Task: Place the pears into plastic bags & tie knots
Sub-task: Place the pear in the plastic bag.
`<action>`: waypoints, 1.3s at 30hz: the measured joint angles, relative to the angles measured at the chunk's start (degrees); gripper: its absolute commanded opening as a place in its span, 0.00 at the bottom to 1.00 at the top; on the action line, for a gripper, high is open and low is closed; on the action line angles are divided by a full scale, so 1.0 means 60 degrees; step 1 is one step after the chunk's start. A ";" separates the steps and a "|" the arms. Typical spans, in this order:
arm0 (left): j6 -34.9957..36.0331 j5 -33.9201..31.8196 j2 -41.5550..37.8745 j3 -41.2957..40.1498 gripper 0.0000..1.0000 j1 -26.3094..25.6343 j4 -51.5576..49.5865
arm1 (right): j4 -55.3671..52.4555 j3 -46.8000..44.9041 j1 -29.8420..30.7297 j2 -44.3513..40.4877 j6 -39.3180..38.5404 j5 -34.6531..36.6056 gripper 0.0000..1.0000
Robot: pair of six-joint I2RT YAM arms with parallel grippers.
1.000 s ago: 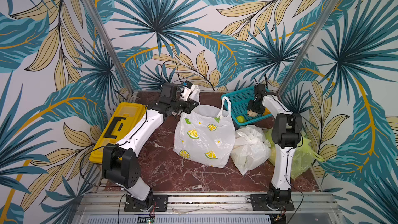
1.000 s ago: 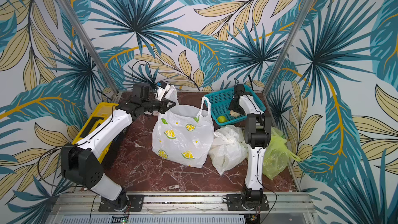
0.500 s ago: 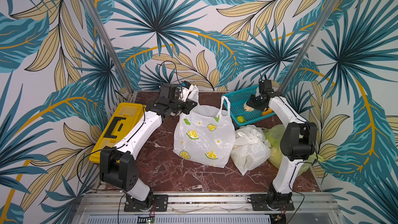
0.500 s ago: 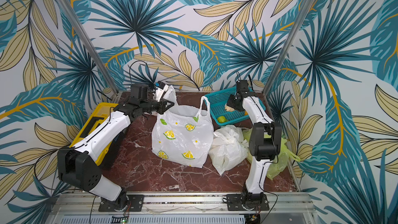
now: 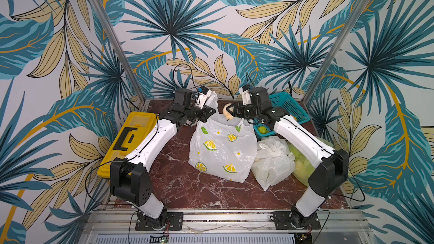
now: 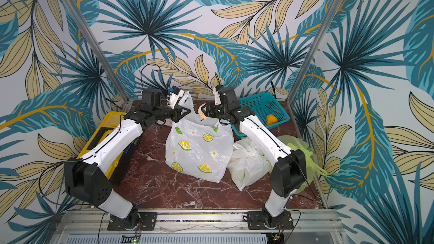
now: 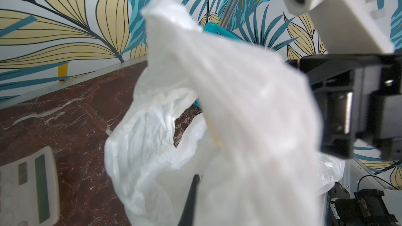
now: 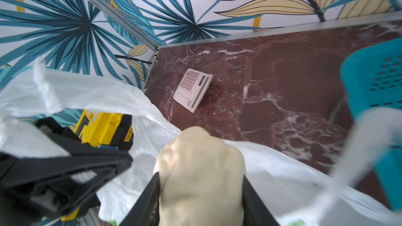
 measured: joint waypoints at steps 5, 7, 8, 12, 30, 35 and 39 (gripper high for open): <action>-0.0069 -0.0022 0.0000 0.0040 0.00 -0.0076 0.0004 | 0.1078 -0.0703 0.0878 0.0743 0.1111 0.0576 0.28; -0.0069 -0.0044 0.0015 0.0040 0.00 -0.0076 0.0000 | 0.1326 -0.1319 0.1082 0.0692 0.1388 0.0758 0.32; -0.0069 -0.0044 0.0051 0.0058 0.00 -0.0076 0.0000 | 0.1410 -0.1621 0.1129 0.0637 0.1479 0.0820 0.38; -0.0066 -0.0033 0.0277 0.0149 0.00 -0.0076 -0.0007 | 0.0911 -0.1934 0.1075 0.0601 0.1290 0.0852 0.53; -0.0018 0.0714 0.0372 0.0142 0.00 -0.0390 0.0000 | 0.1956 -0.1198 0.0364 0.1184 0.4014 -0.0350 0.45; 0.0127 0.0714 0.0295 -0.0036 0.00 -0.0353 0.0018 | 0.1290 -0.1260 0.0539 0.1184 0.3705 0.0186 0.67; 0.0127 0.0743 0.0295 -0.0047 0.00 -0.0240 0.0022 | 0.0503 -0.1235 0.0656 0.1180 0.2969 0.0459 0.78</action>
